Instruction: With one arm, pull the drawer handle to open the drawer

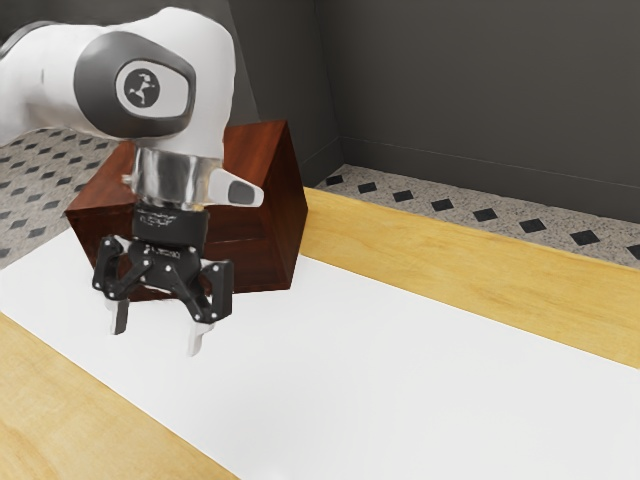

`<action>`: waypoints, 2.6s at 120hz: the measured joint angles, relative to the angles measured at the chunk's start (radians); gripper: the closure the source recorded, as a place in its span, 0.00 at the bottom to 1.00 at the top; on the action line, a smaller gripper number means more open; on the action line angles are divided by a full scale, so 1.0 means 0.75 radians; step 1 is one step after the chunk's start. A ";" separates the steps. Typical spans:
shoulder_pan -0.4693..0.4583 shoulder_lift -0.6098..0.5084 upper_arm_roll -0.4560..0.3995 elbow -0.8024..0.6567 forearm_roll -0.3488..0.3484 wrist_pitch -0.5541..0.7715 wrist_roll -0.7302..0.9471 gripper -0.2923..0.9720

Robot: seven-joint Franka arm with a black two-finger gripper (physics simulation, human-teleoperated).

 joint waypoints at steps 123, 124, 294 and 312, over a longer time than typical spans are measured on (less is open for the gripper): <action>0.345 -0.463 0.156 -0.647 -0.025 1.255 -1.129 0.23; 0.342 -0.464 0.163 -0.649 -0.025 1.260 -1.132 0.23; 0.331 -0.163 0.275 -0.472 -0.025 1.416 -1.348 0.23; 0.334 -0.075 0.274 -0.400 -0.027 1.417 -1.351 0.23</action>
